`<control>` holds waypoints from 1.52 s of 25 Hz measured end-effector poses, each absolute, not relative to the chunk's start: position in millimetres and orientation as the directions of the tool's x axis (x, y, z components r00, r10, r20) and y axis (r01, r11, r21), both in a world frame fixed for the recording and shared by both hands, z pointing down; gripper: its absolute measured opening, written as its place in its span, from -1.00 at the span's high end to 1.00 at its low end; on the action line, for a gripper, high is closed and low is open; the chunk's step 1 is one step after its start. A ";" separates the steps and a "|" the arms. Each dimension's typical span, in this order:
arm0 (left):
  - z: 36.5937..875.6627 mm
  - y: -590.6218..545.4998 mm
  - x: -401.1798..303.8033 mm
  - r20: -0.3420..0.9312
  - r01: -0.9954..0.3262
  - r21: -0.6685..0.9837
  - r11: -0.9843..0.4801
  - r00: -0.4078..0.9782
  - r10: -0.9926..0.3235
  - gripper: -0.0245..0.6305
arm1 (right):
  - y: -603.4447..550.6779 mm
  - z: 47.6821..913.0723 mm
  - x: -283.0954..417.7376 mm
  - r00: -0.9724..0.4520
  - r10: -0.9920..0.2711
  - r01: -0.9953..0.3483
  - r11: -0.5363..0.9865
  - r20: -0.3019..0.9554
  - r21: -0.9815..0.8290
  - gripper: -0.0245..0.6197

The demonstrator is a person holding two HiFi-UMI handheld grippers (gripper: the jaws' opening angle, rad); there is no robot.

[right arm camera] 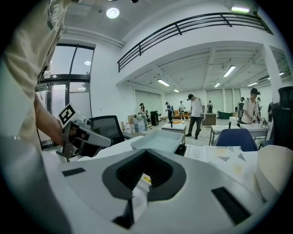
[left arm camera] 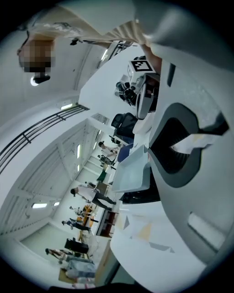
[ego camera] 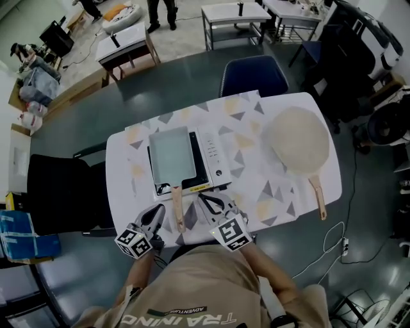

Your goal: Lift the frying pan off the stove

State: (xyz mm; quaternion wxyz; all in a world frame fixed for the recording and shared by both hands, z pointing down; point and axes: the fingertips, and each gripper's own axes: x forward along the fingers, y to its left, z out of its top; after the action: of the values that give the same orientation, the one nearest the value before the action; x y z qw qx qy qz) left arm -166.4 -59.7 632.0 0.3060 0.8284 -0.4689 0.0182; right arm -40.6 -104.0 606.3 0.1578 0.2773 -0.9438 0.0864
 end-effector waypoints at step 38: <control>650.8 -95.5 -160.4 0.078 -0.216 0.957 -0.196 0.838 -0.540 0.50 | -101.9 591.2 -47.0 -0.672 -0.636 -0.687 0.726 0.379 0.000 0.91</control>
State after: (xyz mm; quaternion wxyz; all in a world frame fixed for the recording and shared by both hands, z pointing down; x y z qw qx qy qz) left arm -160.4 -95.5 650.8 0.5833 0.7607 -0.2486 -0.1390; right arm -47.0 -101.9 591.2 0.1796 0.3630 -0.9115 0.0713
